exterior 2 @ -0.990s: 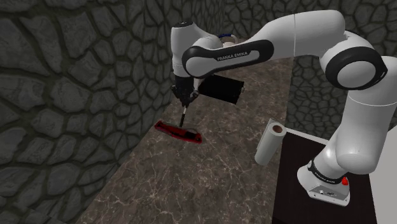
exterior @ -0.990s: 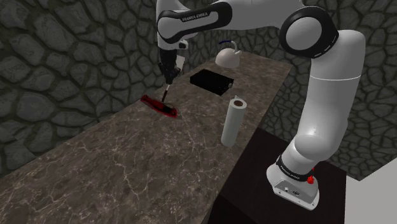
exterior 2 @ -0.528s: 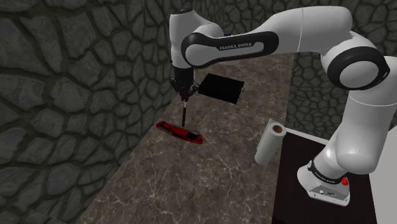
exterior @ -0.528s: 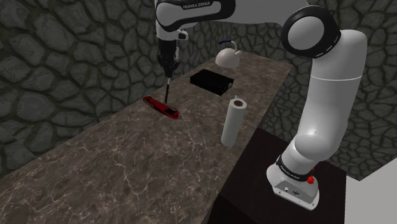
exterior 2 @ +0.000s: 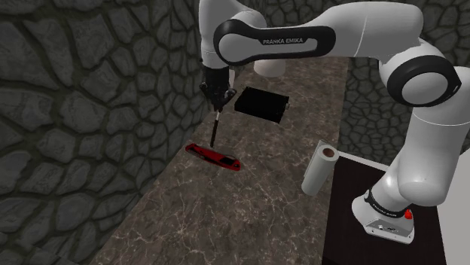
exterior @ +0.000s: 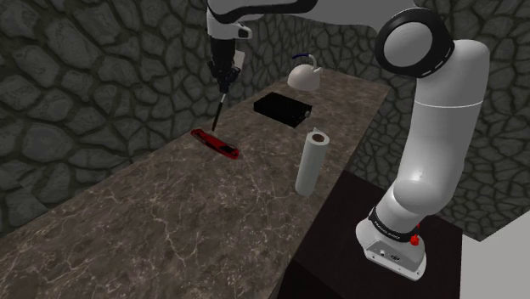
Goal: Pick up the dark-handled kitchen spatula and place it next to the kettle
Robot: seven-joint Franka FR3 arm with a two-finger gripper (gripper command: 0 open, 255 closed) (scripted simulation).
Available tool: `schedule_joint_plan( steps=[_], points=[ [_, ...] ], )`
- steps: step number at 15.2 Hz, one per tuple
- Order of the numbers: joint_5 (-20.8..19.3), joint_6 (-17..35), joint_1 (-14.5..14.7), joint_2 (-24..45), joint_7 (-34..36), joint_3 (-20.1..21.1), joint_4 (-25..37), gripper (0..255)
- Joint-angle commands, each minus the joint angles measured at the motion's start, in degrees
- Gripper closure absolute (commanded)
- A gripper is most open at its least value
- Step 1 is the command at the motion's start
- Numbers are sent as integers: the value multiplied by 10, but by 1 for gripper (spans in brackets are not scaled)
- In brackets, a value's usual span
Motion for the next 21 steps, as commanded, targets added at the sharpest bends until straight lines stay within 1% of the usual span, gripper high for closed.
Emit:
schedule_joint_plan(
  steps=[1, 10, 15, 21],
  points=[
    [-1, -18, 2, 3, 1, 0, 21, 255],
    [-7, -95, 10, 24, 6, 1, 118, 255],
    [15, -71, -44, -40, -58, -16, 30, 255],
    [32, -59, -98, -90, -138, -44, -35, 255]
  ],
)
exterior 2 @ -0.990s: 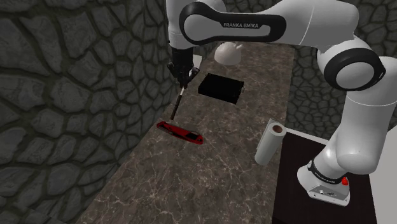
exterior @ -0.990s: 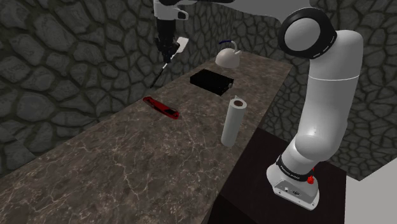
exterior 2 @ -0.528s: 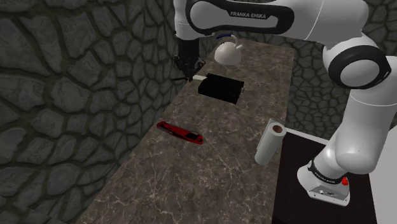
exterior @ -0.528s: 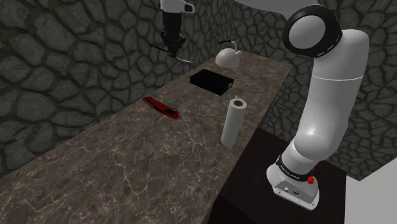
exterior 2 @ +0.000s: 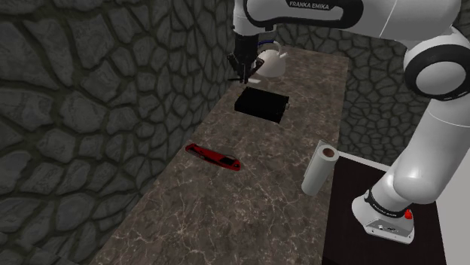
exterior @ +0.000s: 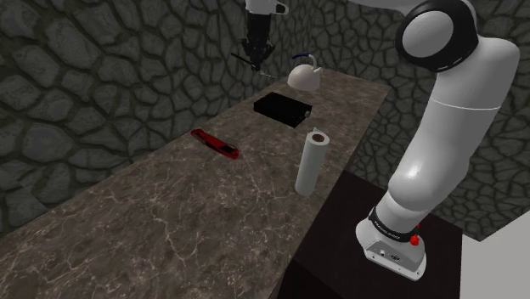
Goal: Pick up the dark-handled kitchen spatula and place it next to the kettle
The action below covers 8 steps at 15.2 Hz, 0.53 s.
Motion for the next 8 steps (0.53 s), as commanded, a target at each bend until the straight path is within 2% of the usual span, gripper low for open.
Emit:
schedule_joint_plan(
  steps=[1, 8],
  points=[
    [6, 7, -19, -19, -30, -11, -27, 255],
    [14, 7, -74, -43, -124, -50, -56, 255]
  ],
)
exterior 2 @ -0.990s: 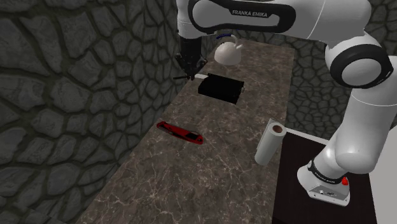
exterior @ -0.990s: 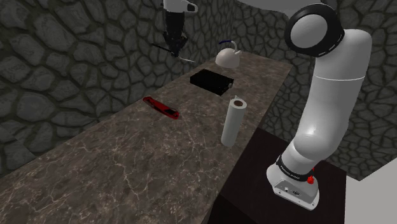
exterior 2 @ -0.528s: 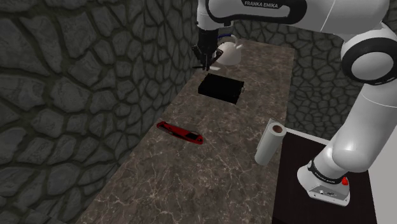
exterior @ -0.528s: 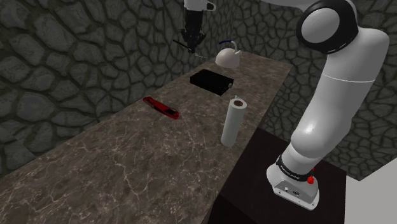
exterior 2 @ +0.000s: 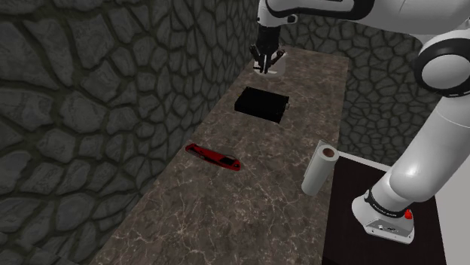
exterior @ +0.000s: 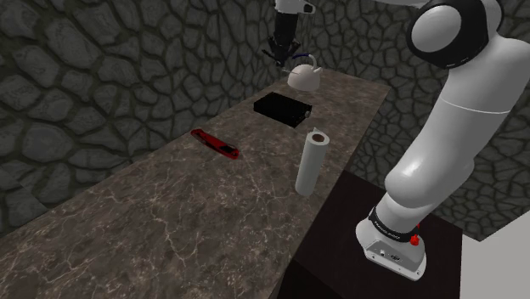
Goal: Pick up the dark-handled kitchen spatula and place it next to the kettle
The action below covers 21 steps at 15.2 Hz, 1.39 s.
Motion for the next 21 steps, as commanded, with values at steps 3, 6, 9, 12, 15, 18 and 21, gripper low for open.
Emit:
schedule_joint_plan(
  steps=[3, 6, 9, 12, 15, 18, 21],
  points=[
    [2, -2, -30, -2, -53, -23, -2, 255],
    [2, -7, -52, 2, -92, -40, 4, 255],
    [3, -12, -74, 12, -131, -57, 17, 255],
    [4, -20, -96, 27, -169, -73, 37, 255],
    [5, -30, -118, 47, -206, -89, 66, 255],
    [8, -43, -142, 74, -243, -103, 104, 255],
    [9, -43, -156, 90, -264, -110, 119, 255]
  ],
)
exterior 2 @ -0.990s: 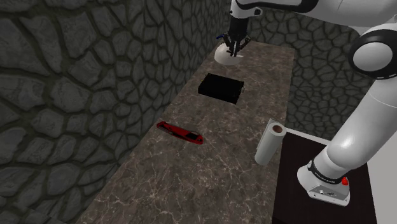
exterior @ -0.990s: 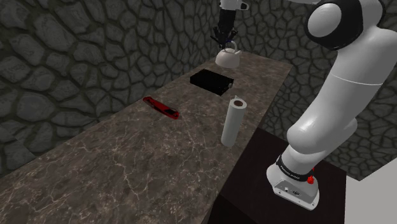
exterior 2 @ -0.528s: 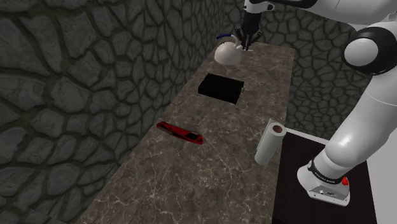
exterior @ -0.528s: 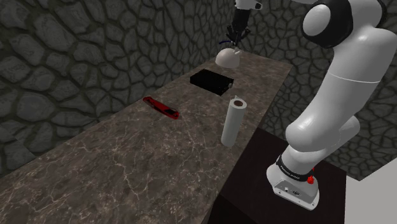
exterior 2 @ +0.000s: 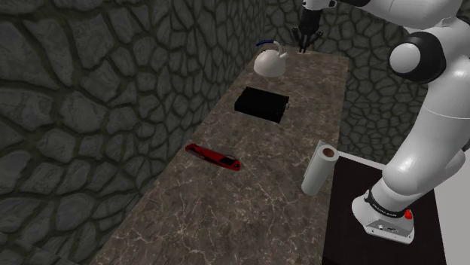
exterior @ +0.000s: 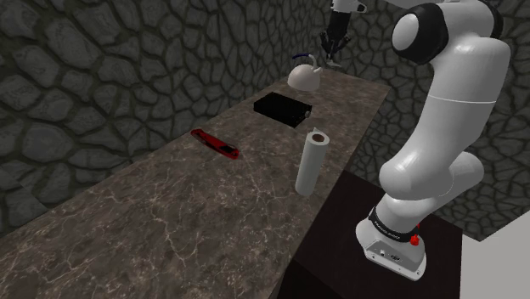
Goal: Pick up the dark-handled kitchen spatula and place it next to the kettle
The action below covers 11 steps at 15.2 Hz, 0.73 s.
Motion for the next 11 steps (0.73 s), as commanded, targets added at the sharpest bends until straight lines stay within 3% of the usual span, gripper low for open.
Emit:
schedule_joint_plan(
  steps=[1, 11],
  points=[
    [0, 11, -3, -1, -6, -2, -12, 255],
    [0, 94, -1, -15, -10, -1, -109, 255]
  ],
)
